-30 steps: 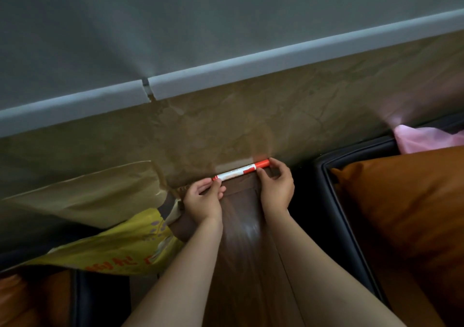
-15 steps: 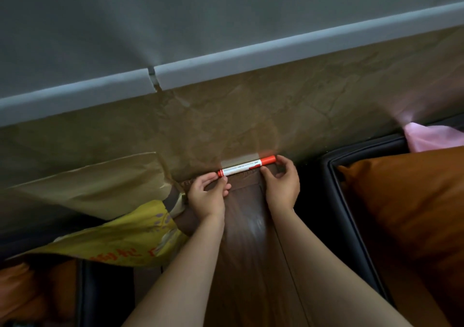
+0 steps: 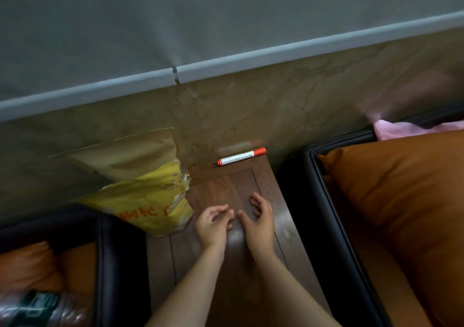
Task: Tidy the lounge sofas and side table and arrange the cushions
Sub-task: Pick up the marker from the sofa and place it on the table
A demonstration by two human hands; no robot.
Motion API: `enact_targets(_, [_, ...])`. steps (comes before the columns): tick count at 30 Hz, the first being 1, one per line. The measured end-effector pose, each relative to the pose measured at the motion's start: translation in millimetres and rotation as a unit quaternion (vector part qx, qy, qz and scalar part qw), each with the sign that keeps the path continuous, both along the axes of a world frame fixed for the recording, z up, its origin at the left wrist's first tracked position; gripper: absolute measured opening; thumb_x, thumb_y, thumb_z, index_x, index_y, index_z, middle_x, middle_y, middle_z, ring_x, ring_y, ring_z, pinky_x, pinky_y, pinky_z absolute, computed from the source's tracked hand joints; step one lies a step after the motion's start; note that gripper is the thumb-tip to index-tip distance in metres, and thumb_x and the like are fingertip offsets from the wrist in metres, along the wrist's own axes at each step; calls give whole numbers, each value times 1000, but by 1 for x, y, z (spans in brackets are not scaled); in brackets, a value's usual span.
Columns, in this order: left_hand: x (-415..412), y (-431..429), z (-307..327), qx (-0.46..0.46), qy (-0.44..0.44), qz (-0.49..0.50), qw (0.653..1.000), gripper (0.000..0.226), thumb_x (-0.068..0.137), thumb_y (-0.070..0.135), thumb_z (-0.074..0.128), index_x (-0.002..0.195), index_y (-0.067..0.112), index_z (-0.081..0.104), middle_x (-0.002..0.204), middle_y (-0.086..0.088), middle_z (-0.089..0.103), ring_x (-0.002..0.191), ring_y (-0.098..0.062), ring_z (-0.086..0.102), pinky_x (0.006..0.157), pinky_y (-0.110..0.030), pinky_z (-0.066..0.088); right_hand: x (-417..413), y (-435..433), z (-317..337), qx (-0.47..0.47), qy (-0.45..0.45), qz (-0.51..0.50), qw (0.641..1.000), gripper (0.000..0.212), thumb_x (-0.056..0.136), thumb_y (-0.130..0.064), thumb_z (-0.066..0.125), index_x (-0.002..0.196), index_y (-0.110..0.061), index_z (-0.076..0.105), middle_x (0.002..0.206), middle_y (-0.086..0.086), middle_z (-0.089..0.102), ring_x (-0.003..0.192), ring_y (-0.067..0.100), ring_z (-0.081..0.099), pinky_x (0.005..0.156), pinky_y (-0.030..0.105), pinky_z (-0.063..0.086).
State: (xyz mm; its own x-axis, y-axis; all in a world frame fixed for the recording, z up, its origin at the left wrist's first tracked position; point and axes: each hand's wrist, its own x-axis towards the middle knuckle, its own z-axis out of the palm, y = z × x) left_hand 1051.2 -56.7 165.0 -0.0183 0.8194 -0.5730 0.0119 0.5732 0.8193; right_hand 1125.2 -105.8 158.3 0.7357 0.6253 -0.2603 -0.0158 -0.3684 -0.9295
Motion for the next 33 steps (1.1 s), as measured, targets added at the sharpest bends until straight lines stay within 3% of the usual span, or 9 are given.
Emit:
enact_targets(2, [-14,-25,0,-6,18,-22,1000,24,79,-12,69,76,11,62,80,-4,68,62,-8,65,53,-17,51,-15,-23,4,-15,16,7,1000,52,80,1,72,126,-16,55,115,-6,55,104,-4,52,84,-2,34])
enact_targets(5, [-40,-58,1,33,89,-81,992,33,73,-13,72,73,19,61,75,0,67,71,-20,65,70,-29,52,-36,-52,13,-40,49,7,998,46,82,2,69,123,-14,55,110,-1,59,100,5,56,81,4,41])
enact_targets(8, [-68,-85,17,70,133,-146,978,35,73,-11,72,74,21,60,76,5,64,72,-20,64,65,-17,48,-54,-75,29,-54,74,16,996,39,83,3,68,116,-15,54,100,2,60,96,16,58,82,16,47])
enact_targets(11, [-94,-108,38,96,132,-161,973,27,77,-8,71,83,16,61,82,2,64,73,-15,62,62,-11,46,-74,-101,50,-83,43,59,994,37,85,-1,68,117,-14,55,100,3,61,97,16,59,85,21,47])
enact_targets(19, [-162,-163,88,159,128,-187,961,25,82,-4,65,93,18,63,92,5,67,85,-15,66,78,-28,52,-136,-158,97,-105,-57,182,976,39,82,-4,68,120,-13,60,109,-4,62,102,11,58,84,18,44])
enact_targets(22, [-184,-182,100,186,144,-231,944,29,84,-1,64,99,23,61,101,6,64,92,-10,63,79,-20,50,-151,-180,108,-107,-117,221,962,41,83,-9,68,122,-17,59,112,-9,58,103,5,54,90,20,45])
enact_targets(26, [-205,-206,110,262,214,-280,898,31,84,11,68,101,35,60,105,14,60,99,0,57,86,-22,48,-158,-207,123,-106,-182,249,945,44,86,-11,66,128,-20,56,120,-8,55,111,6,51,90,14,36])
enact_targets(33, [-216,-236,133,286,232,-275,888,31,86,13,69,111,29,61,109,14,58,100,1,55,80,-8,39,-151,-239,139,-83,-217,253,939,47,88,-15,67,131,-23,52,128,-7,53,120,8,49,93,14,34])
